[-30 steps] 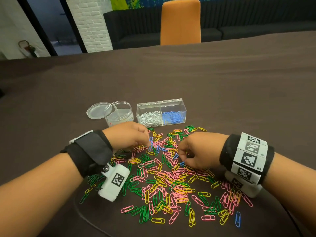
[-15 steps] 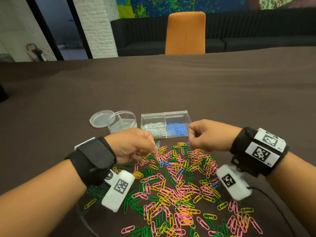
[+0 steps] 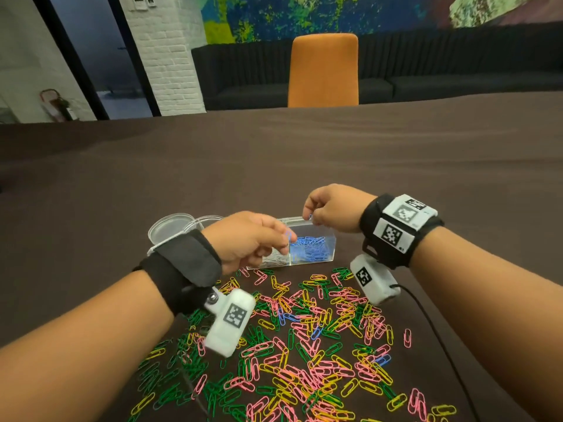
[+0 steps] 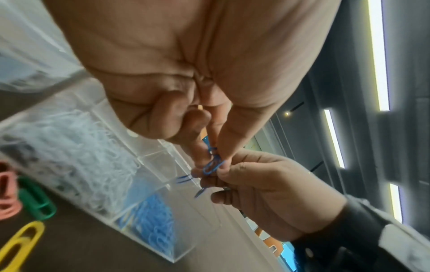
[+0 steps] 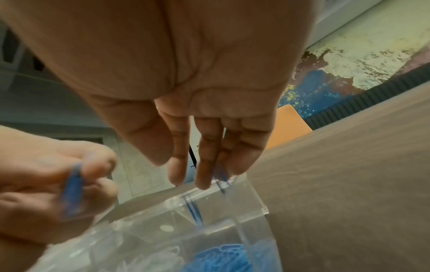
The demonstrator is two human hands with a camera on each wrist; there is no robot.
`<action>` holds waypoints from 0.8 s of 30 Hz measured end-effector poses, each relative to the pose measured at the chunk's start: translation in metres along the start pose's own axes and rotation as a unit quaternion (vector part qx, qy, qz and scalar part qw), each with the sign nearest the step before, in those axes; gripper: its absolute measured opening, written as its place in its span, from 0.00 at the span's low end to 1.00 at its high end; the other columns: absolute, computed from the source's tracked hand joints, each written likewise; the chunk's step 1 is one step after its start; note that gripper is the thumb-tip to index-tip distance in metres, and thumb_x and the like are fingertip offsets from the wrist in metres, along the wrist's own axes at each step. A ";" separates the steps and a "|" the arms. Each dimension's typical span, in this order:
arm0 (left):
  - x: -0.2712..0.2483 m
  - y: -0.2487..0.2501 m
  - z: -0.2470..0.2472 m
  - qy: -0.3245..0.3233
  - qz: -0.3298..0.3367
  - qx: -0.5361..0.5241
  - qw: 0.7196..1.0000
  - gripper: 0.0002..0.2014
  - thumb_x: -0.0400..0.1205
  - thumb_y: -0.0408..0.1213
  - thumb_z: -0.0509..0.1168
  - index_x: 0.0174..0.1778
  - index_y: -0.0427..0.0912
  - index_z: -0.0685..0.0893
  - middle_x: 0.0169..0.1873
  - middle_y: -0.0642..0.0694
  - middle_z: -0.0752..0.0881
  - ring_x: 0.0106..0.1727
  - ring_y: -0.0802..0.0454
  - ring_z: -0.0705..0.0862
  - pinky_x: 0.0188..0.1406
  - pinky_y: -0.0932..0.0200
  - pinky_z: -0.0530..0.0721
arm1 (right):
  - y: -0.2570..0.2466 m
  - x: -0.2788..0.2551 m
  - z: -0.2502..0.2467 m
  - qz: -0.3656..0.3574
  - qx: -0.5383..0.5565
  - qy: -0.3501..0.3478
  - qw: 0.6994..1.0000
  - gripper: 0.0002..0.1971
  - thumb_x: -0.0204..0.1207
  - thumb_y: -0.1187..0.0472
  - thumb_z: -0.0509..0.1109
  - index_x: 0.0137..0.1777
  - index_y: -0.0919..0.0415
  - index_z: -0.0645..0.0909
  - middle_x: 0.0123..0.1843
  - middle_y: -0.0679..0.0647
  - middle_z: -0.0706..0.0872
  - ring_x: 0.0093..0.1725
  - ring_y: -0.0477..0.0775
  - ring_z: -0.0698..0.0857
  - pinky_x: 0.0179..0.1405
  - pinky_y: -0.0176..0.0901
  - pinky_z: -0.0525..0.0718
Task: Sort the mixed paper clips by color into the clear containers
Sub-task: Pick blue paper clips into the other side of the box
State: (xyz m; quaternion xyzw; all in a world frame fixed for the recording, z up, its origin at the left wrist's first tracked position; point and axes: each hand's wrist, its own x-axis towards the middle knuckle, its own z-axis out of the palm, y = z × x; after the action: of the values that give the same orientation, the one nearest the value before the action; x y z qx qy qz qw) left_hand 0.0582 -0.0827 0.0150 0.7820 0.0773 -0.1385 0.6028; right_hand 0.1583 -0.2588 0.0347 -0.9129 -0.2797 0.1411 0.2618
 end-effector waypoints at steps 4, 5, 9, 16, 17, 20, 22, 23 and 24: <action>0.032 0.016 0.006 0.062 0.024 0.065 0.996 0.06 0.82 0.28 0.68 0.51 0.36 0.89 0.28 0.48 0.81 0.25 0.57 0.66 0.20 0.65 0.60 | -0.005 0.005 -0.003 0.002 -0.022 -0.019 1.000 0.10 0.78 0.65 0.67 0.49 0.49 0.87 0.47 0.48 0.87 0.48 0.50 0.83 0.51 0.42 0.80; 0.040 0.019 0.007 0.062 0.024 0.084 0.994 0.06 0.81 0.28 0.68 0.51 0.35 0.90 0.29 0.47 0.82 0.25 0.56 0.67 0.20 0.65 0.60 | -0.004 0.005 -0.006 0.001 -0.008 -0.015 1.000 0.11 0.77 0.66 0.67 0.48 0.49 0.87 0.49 0.50 0.88 0.50 0.52 0.84 0.54 0.44 0.81; 0.062 0.031 0.009 0.032 0.014 0.188 0.982 0.10 0.78 0.27 0.68 0.47 0.44 0.92 0.33 0.42 0.81 0.27 0.51 0.69 0.23 0.63 0.66 | 0.006 -0.004 -0.016 0.004 0.023 0.034 0.999 0.15 0.77 0.69 0.65 0.53 0.50 0.86 0.56 0.53 0.89 0.58 0.56 0.85 0.64 0.51 0.82; 0.070 0.043 0.015 -0.012 0.009 0.192 0.981 0.20 0.84 0.26 0.62 0.70 0.46 0.80 0.54 0.45 0.88 0.56 0.49 0.86 0.61 0.52 0.87 | 0.038 -0.032 -0.013 0.037 0.003 0.024 0.999 0.16 0.78 0.69 0.64 0.60 0.52 0.85 0.58 0.49 0.87 0.59 0.52 0.84 0.61 0.45 0.79; 0.068 0.042 0.017 -0.006 0.019 0.190 0.982 0.19 0.84 0.26 0.63 0.69 0.45 0.82 0.56 0.45 0.87 0.58 0.48 0.86 0.63 0.50 0.86 | 0.042 -0.035 -0.011 0.041 -0.006 0.025 0.999 0.16 0.78 0.69 0.64 0.59 0.52 0.85 0.57 0.49 0.87 0.58 0.51 0.84 0.60 0.44 0.78; 0.054 0.045 0.019 0.026 0.084 0.305 0.948 0.19 0.80 0.26 0.61 0.63 0.47 0.86 0.57 0.49 0.89 0.52 0.52 0.87 0.53 0.63 0.86 | 0.044 -0.047 -0.001 0.032 -0.048 0.038 0.998 0.10 0.78 0.64 0.66 0.52 0.49 0.83 0.48 0.45 0.86 0.49 0.48 0.84 0.50 0.41 0.79; 0.038 0.043 0.019 0.059 0.132 0.388 0.910 0.15 0.78 0.29 0.64 0.56 0.49 0.87 0.49 0.54 0.89 0.44 0.56 0.85 0.43 0.67 0.82 | 0.036 -0.057 0.008 0.001 -0.090 0.013 0.996 0.06 0.77 0.60 0.69 0.46 0.46 0.81 0.39 0.41 0.83 0.41 0.45 0.81 0.40 0.37 0.75; 0.029 0.037 0.019 0.064 0.147 0.416 0.895 0.13 0.77 0.31 0.66 0.53 0.50 0.87 0.46 0.55 0.88 0.44 0.57 0.85 0.43 0.64 0.81 | 0.030 -0.063 0.015 -0.020 -0.106 -0.015 0.994 0.05 0.76 0.59 0.69 0.45 0.47 0.81 0.37 0.41 0.82 0.38 0.43 0.80 0.38 0.36 0.74; 0.019 0.031 0.020 0.060 0.153 0.438 0.884 0.11 0.76 0.32 0.67 0.50 0.52 0.86 0.43 0.55 0.88 0.42 0.57 0.84 0.43 0.62 0.81 | 0.025 -0.068 0.022 -0.040 -0.122 -0.047 0.991 0.04 0.76 0.59 0.69 0.44 0.47 0.82 0.36 0.41 0.81 0.37 0.42 0.79 0.37 0.35 0.74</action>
State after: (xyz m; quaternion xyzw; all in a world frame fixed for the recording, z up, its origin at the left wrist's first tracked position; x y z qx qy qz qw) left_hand 0.0829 -0.1109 0.0330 0.9752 -0.0761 -0.0168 0.2071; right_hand 0.1052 -0.3076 0.0101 -0.9185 -0.3431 0.1378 0.1404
